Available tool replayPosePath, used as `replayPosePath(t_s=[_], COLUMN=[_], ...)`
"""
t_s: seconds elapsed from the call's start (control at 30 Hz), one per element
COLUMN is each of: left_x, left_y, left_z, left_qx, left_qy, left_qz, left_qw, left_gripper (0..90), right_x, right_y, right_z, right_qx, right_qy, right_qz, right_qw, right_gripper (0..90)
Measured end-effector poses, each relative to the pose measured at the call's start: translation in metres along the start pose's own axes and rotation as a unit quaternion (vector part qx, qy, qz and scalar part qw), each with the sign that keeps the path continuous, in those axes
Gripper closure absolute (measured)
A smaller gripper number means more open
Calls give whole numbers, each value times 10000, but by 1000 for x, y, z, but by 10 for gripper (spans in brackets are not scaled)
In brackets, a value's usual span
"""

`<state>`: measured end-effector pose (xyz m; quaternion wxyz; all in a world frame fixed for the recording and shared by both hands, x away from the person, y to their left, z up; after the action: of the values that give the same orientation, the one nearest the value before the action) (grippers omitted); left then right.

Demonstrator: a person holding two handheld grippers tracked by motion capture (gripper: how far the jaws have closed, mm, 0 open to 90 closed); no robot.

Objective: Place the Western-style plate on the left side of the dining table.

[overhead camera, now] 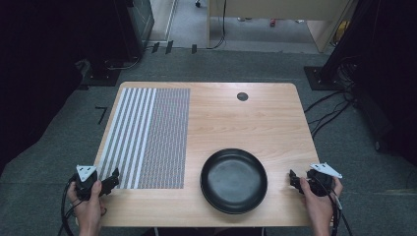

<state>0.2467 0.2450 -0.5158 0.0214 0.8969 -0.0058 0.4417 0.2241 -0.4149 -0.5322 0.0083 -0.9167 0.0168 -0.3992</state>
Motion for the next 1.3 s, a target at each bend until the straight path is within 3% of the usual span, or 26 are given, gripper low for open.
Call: replayPosePath(t_s=[0.2,0.27,0.3,0.33,0.63,0.87,1.0,1.1,1.3], left_x=[4,10,10,17,36,44,45,44,41], left_y=[16,35,35,47,75,98,122,134,153], left_z=[-2,-1,-1,-2,-1,6,11,10,8], left_qx=[-90,-182,-182,-329,-521,-681,-922,-1115,-1305], left_qy=[80,63,63,106,250,264,223,197,183], left_qz=[-104,59,59,106,73,184,483,524,704], left_qw=[9999,9998,9998,9993,9983,9972,9943,9922,9888], left_gripper=[197,191,189,185,184,184,184,181,175], right_x=[0,0,0,0,-1,-1,0,0,0], right_y=[0,0,0,0,-1,-1,-1,0,0], right_z=[0,0,0,0,0,0,0,-1,-1], right_qx=[-2,-1,-2,-1,-7,-8,-7,-5,-5], right_qy=[-1,-3,-2,0,-1,-2,-1,-1,1], right_qz=[1,3,1,1,4,8,8,7,9], right_qw=[10000,10000,10000,10000,10000,10000,10000,10000,10000], right_gripper=[127,126,127,127,127,127,127,128,131])
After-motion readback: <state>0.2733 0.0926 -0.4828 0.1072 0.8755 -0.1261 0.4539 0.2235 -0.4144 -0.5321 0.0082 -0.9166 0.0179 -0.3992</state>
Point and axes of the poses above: each handheld gripper's, and its own axes: z roughly forward along the jaws, x roughly out of its top, y roughly to its right, the point moved 1 cm from there along z, roughly forward along the jaws
